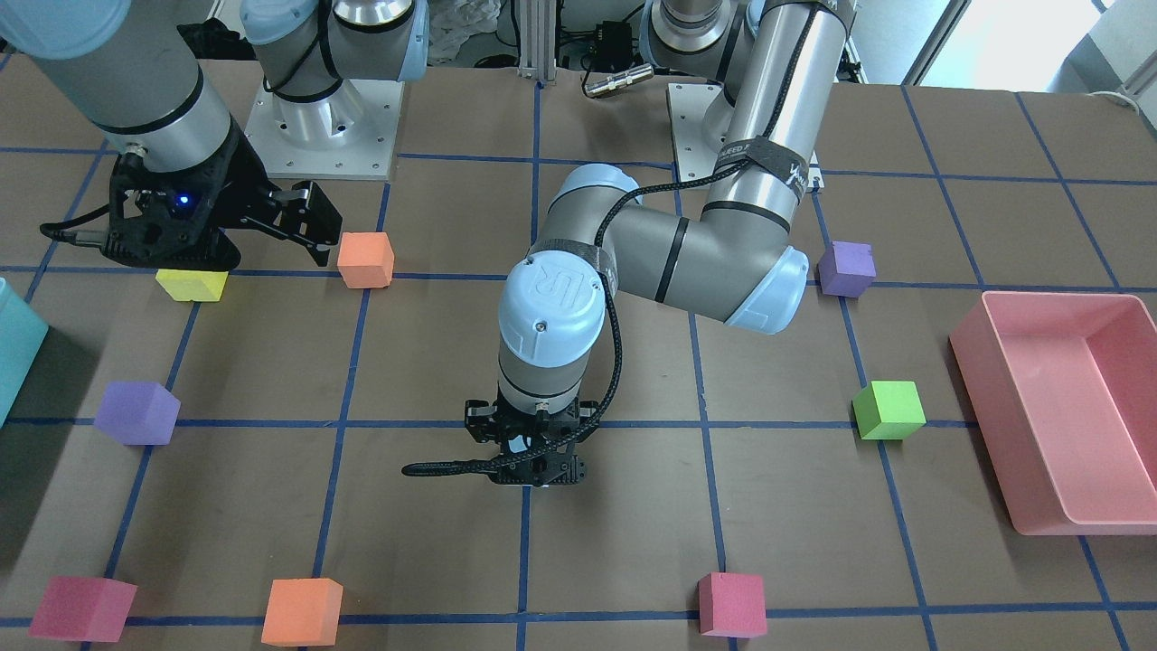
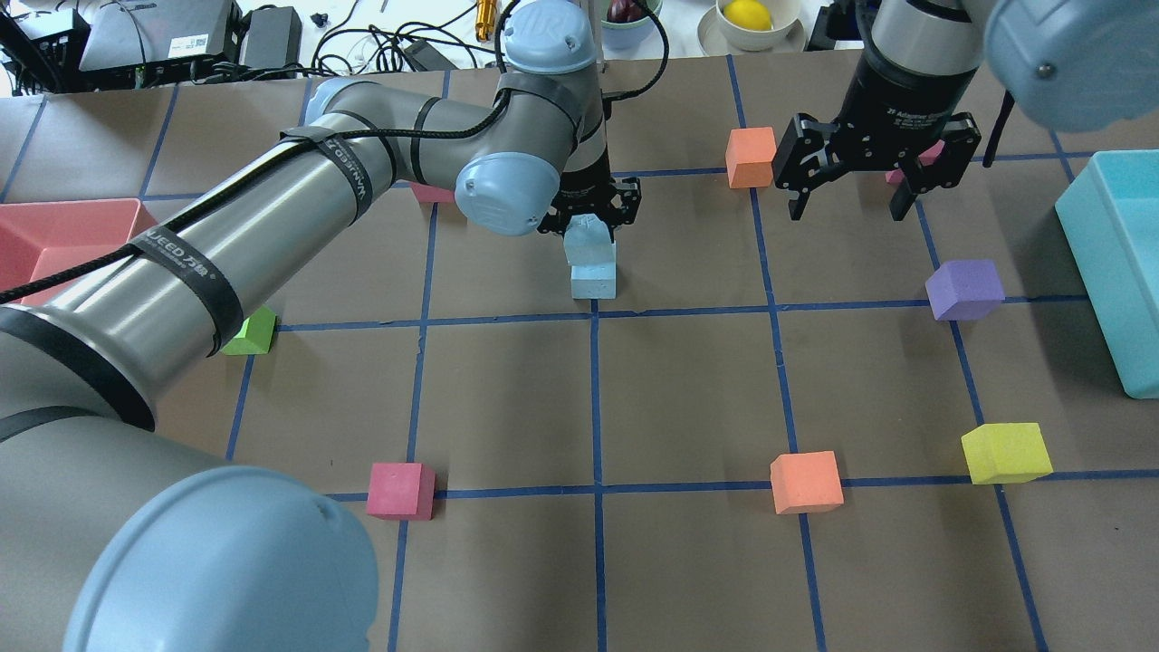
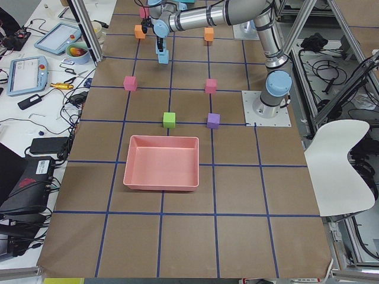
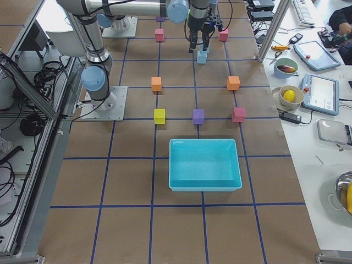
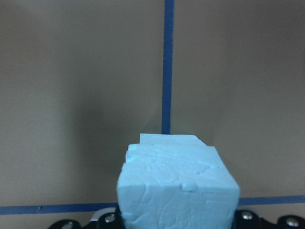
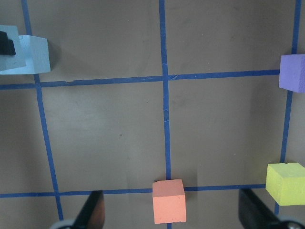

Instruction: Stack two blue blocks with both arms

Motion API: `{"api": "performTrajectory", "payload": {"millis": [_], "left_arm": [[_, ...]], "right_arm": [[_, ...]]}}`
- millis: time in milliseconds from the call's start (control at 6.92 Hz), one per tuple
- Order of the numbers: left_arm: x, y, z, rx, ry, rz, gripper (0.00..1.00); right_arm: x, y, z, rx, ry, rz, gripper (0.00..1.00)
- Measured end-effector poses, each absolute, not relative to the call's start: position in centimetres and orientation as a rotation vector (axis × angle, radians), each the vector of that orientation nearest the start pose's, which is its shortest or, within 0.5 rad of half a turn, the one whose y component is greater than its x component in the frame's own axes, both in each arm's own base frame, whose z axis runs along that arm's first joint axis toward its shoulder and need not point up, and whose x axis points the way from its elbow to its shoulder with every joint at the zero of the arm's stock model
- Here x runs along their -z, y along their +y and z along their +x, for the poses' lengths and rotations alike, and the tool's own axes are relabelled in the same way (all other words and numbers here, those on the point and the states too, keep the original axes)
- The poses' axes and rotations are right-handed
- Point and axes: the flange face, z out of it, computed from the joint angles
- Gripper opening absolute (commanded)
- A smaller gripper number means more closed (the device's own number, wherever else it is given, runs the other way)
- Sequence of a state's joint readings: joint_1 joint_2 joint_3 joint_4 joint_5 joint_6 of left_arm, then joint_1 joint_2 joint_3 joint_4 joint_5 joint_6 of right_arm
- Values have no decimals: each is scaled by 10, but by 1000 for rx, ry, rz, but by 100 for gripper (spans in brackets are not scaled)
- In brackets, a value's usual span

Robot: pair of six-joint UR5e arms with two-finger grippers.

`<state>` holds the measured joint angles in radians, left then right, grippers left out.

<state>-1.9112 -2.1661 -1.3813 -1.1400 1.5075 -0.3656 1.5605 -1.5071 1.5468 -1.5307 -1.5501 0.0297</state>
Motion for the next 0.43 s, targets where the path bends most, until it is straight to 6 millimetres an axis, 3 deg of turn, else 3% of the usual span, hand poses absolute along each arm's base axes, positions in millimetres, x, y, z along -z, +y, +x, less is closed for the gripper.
{"api": "performTrajectory", "payload": {"millis": [289, 434], "left_arm": [[-257, -612, -369, -11, 3206, -37, 0], [-253, -612, -369, -20, 3204, -36, 7]], "right_arm": [[-475, -505, 129, -86, 3119, 61, 100], [-484, -504, 128, -95, 3127, 63, 100]]}}
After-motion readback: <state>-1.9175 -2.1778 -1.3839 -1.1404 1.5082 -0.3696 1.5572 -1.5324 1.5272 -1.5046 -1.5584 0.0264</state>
